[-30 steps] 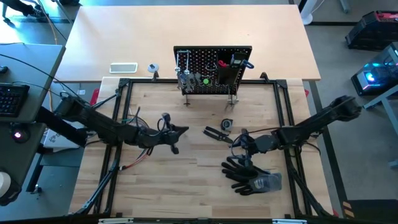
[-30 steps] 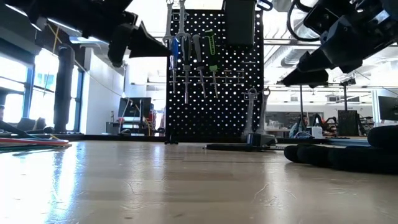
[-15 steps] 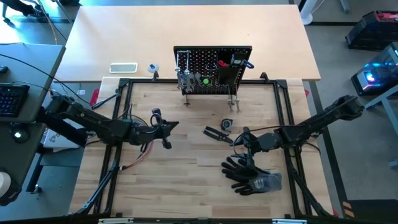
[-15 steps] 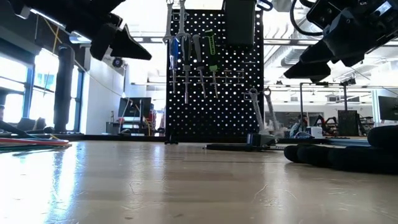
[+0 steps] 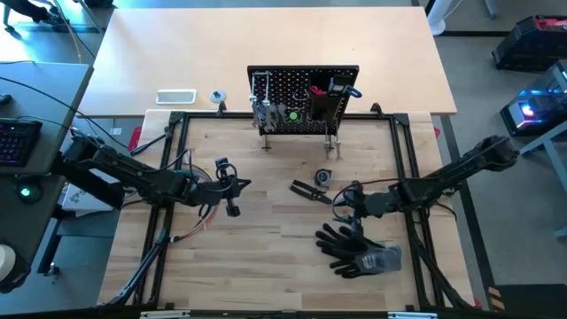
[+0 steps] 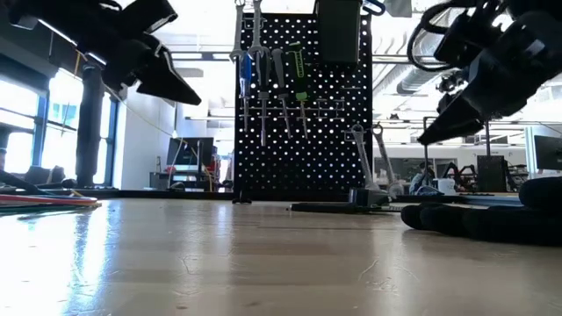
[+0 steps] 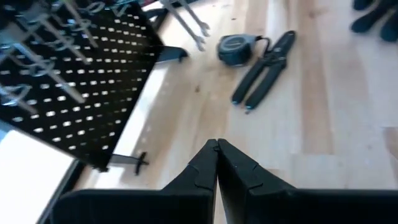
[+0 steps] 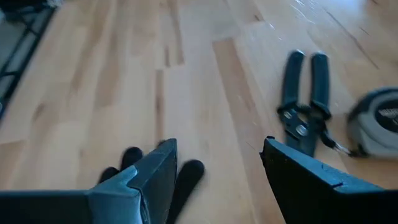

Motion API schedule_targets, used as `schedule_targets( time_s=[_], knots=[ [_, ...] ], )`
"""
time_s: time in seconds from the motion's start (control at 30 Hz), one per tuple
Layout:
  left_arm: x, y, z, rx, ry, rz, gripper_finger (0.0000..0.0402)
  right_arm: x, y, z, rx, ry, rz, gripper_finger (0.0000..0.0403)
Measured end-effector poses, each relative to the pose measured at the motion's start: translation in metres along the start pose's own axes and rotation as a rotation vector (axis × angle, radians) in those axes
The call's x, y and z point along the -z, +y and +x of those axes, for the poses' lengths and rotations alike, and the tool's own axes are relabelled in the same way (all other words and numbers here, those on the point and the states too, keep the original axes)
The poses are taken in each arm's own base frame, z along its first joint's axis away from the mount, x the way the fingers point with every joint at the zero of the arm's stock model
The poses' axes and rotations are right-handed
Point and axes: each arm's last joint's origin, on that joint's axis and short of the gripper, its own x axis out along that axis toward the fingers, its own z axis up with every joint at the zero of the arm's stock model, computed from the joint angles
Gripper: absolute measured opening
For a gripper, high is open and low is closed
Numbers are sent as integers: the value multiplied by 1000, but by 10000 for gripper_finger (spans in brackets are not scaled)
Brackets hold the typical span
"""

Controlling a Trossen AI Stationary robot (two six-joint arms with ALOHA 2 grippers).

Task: Hang tools onto peg board
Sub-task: Hang the black tube cutters on the peg board

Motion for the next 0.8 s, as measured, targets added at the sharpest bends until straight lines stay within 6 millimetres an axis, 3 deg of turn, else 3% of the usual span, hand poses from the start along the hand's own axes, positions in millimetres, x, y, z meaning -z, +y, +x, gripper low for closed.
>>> schedule_targets(
  time_s=[0.17,0.37,0.6,0.8],
  knots=[
    [0,-8,7,62,-4,1,8,5,-3,2,55,30,24,228],
    [6,-26,30,86,9,10,56,11,-5,11,133,60,5,228],
    [15,-46,63,127,-13,-22,107,19,-17,30,240,105,-14,228],
    [24,-54,87,138,-36,-60,120,21,-28,53,282,98,-28,228]
  ],
)
